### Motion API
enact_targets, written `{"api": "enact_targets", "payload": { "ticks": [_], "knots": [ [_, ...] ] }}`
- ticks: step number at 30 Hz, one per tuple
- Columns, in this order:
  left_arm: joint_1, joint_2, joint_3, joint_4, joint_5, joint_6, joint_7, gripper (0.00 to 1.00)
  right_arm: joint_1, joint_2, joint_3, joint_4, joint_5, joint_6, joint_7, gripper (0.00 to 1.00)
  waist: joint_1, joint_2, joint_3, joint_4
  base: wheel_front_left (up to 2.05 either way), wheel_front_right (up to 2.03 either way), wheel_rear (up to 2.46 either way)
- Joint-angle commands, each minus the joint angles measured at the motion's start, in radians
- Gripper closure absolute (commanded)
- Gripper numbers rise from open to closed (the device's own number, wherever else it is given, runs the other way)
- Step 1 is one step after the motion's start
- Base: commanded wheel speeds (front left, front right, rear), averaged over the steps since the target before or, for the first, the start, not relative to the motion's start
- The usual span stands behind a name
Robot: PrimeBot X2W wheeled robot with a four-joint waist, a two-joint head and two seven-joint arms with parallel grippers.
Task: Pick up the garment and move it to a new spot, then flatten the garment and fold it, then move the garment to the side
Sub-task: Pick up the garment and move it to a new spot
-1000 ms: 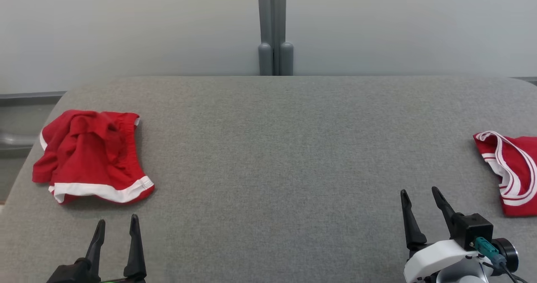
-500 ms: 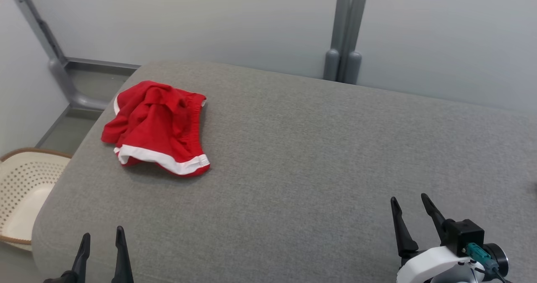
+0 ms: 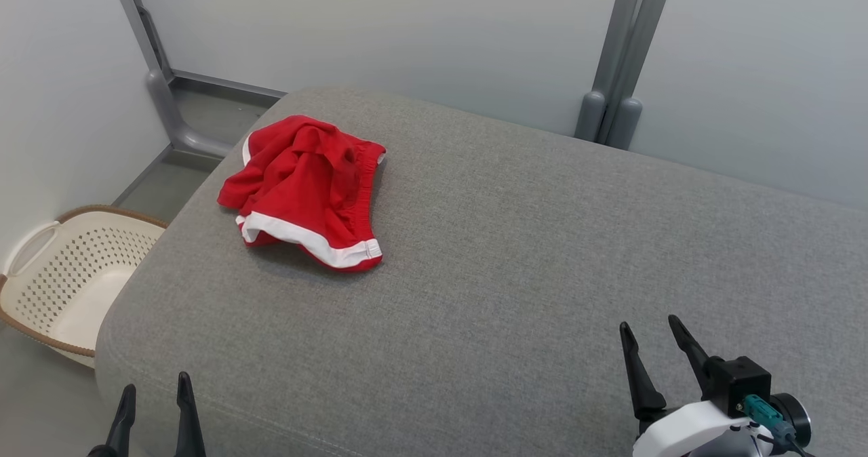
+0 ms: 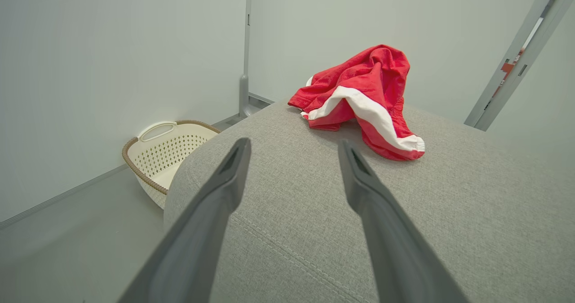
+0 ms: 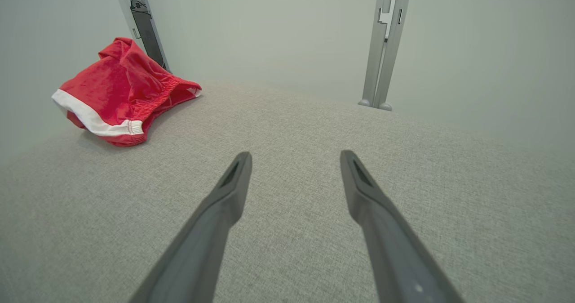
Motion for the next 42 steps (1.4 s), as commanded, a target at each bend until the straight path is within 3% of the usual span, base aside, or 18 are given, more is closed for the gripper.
{"api": "enact_targets", "payload": {
  "ticks": [1, 9, 15, 25, 32, 39, 40, 41, 42],
  "knots": [
    [0.010, 0.003, 0.004, -0.002, 0.001, -0.002, 0.000, 0.00, 0.012, -0.004, 0.001, 0.000, 0.006, -0.002, -0.002, 0.00, 0.0000, 0.0000, 0.001, -0.004, 0.00, 0.00, 0.00],
    [-0.089, 0.003, -0.029, 0.052, -0.039, -0.002, 0.000, 0.00, 0.000, -0.004, 0.004, -0.005, -0.023, -0.002, -0.002, 0.00, 0.0000, 0.0000, 0.031, -0.025, 0.00, 0.00, 0.00],
    [-0.383, 0.006, -0.063, 0.304, -0.099, 0.013, 0.018, 0.00, -0.046, -0.024, 0.000, -0.022, -0.072, -0.002, -0.002, 0.00, 0.0000, 0.0000, 0.121, -0.042, 0.00, 0.00, 0.00],
    [-0.783, 0.110, -0.028, 0.612, -0.145, 0.027, 0.162, 0.00, -0.135, -0.094, 0.097, -0.055, -0.091, -0.002, 0.014, 0.00, 0.0000, 0.0000, 0.275, -0.206, 0.00, 0.00, 0.00],
    [-0.887, 0.188, -0.024, 0.745, -0.178, 0.016, 0.296, 0.00, -0.154, -0.116, 0.128, -0.109, -0.084, -0.002, 0.034, 0.00, 0.0000, 0.0000, 0.346, -0.308, 0.00, 0.00, 0.00],
    [-0.900, 0.249, -0.031, 0.843, -0.170, 0.044, 0.413, 0.00, -0.140, -0.112, 0.144, -0.122, -0.076, -0.002, 0.037, 0.00, 0.0000, 0.0000, 0.345, -0.375, 0.00, 0.00, 0.00],
    [-0.898, 0.254, -0.033, 0.851, -0.170, 0.046, 0.422, 0.11, -0.141, -0.111, 0.144, -0.122, -0.076, -0.002, 0.036, 0.00, 0.0000, 0.0000, 0.341, -0.383, 0.00, 0.00, 0.00],
    [-0.895, 0.267, -0.037, 0.856, -0.163, 0.047, 0.427, 0.67, -0.143, -0.110, 0.144, -0.123, -0.075, -0.002, 0.034, 0.00, 0.0000, 0.0000, 0.336, -0.391, 0.00, 0.00, 0.00],
    [-0.891, 0.274, -0.041, 0.860, -0.159, 0.044, 0.437, 1.00, -0.143, -0.110, 0.145, -0.123, -0.074, -0.002, 0.034, 0.00, 0.0000, 0.0000, 0.332, -0.397, 0.00, 0.00, 0.00]
  ]
}}
